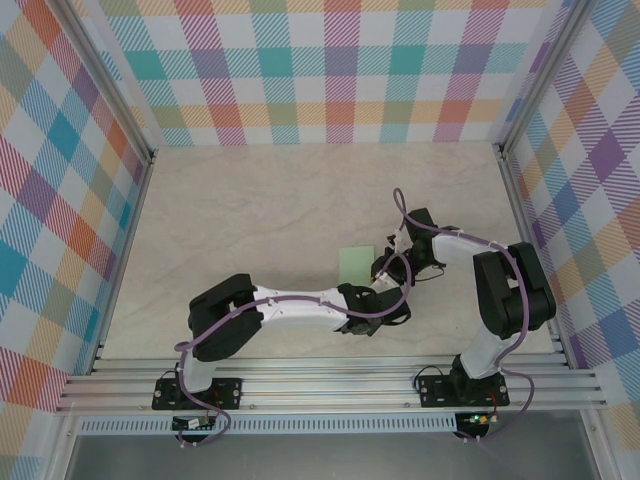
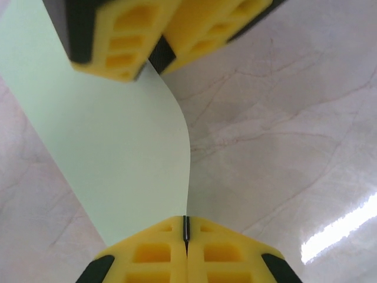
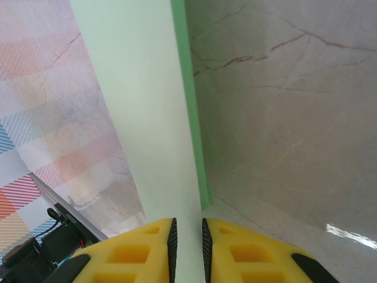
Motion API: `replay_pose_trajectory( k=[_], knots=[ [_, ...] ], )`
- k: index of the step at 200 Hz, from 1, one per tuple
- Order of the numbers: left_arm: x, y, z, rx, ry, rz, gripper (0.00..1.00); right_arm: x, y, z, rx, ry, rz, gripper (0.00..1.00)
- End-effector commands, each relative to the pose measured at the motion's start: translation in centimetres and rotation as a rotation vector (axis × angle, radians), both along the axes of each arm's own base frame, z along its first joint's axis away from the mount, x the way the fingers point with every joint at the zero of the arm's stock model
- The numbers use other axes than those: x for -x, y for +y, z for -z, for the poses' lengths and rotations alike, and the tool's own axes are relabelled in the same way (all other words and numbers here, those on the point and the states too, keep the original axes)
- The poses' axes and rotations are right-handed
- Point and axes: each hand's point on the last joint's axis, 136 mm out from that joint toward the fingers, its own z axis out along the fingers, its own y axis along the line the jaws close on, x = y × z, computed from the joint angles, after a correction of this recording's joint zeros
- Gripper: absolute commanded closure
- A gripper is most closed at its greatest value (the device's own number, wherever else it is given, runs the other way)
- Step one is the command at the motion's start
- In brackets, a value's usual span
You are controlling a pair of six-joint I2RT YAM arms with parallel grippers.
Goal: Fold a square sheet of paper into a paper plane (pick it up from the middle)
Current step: Third fold the triangle at the center of the table.
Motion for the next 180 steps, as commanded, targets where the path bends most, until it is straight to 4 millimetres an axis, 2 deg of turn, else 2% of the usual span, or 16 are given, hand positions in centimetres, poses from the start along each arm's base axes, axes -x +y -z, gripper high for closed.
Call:
replay_pose_trajectory(
  k=[1,42,65,85,129,180],
  knots=[
    [0.1,-0.7,-1.8,0.161,0.084,0.023,0.98,-1.1,-0.5,-1.4,0.038,-0.057,-0.001,0.74],
    [-0.4,0.2,-1.9,0.279,0.175,0.008,0.99,-3.2,-1.5,-3.2,0.116,-0.135,0.043,0.72],
    [-0.7,0.7,-1.9,0.308,0.2,-0.003,0.98,-4.1,-0.1,-3.8,0.046,-0.148,0.024,0.79],
    [-1.0,0.8,-1.8,0.326,0.223,-0.011,0.98,-4.7,0.9,-3.3,0.01,-0.125,0.003,0.84],
    [-1.5,1.0,-1.8,0.353,0.255,-0.023,0.98,-5.6,2.9,-1.3,0.004,-0.087,-0.072,0.86],
    [-2.1,1.7,-1.5,0.369,0.293,-0.041,0.98,-5.6,1.9,2.4,0.114,-0.032,-0.112,0.88]
  ],
)
